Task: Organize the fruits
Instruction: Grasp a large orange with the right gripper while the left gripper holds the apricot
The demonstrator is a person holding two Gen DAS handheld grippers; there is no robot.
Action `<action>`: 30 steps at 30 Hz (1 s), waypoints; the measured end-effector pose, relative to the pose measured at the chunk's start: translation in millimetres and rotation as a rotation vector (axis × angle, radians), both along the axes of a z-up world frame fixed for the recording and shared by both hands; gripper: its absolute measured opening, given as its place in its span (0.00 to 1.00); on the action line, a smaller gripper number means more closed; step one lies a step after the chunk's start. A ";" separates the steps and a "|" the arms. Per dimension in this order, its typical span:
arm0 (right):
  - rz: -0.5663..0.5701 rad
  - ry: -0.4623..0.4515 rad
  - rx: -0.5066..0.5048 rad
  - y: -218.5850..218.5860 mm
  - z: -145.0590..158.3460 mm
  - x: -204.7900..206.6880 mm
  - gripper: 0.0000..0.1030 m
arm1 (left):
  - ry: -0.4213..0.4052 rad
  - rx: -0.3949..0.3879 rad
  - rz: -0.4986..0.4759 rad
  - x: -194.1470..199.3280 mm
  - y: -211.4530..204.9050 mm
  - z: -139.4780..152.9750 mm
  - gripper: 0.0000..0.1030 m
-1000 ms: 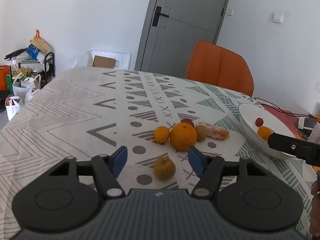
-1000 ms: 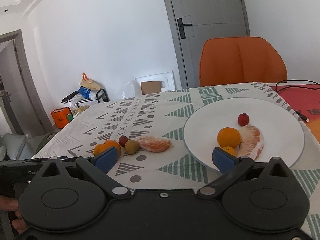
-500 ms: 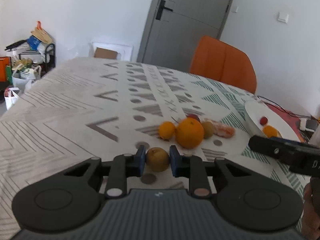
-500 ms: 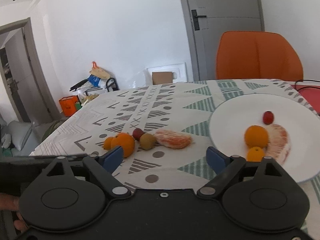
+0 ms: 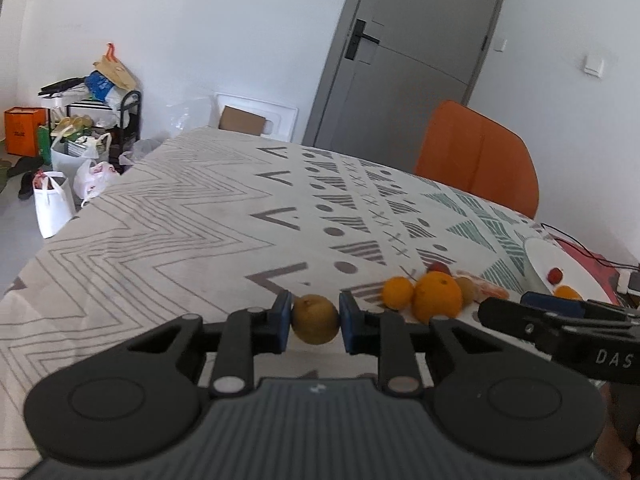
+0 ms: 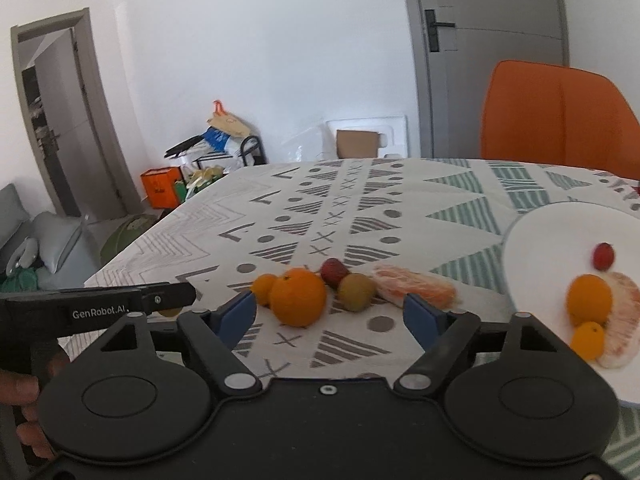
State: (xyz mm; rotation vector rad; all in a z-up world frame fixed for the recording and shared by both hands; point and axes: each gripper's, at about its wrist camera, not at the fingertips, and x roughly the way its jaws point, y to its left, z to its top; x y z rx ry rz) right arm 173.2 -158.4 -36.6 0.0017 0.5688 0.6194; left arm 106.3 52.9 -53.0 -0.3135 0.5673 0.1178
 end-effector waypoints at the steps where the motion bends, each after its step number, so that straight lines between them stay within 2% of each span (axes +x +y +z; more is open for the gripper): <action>1: 0.007 0.000 -0.003 2.9 -0.3 0.3 0.75 | 0.000 -0.001 0.005 -0.7 2.0 -0.6 0.23; 10: 0.066 0.014 -0.037 30.9 -3.3 8.6 0.67 | -0.011 -0.013 0.044 -6.3 16.3 -0.4 0.23; 13: 0.077 0.011 -0.067 42.2 -7.6 12.1 0.60 | -0.014 -0.021 0.047 -8.4 20.4 -0.7 0.23; 14: 0.079 0.011 -0.081 45.4 -9.4 13.1 0.53 | -0.012 -0.024 0.049 -8.2 21.6 -1.1 0.23; 15: 0.076 0.013 -0.102 48.9 -11.8 13.7 0.35 | -0.011 -0.027 0.050 -8.5 23.1 -1.3 0.23; 16: 0.063 0.016 -0.133 51.8 -14.3 14.1 0.36 | -0.010 -0.027 0.051 -9.2 24.7 -1.2 0.23; 21: 0.086 0.043 -0.104 45.4 -10.5 6.3 0.36 | -0.027 -0.026 0.051 -11.3 25.6 2.9 0.23; 30: -0.007 0.023 -0.100 18.1 -1.4 -5.4 0.36 | -0.050 -0.034 -0.011 -11.1 12.4 6.6 0.23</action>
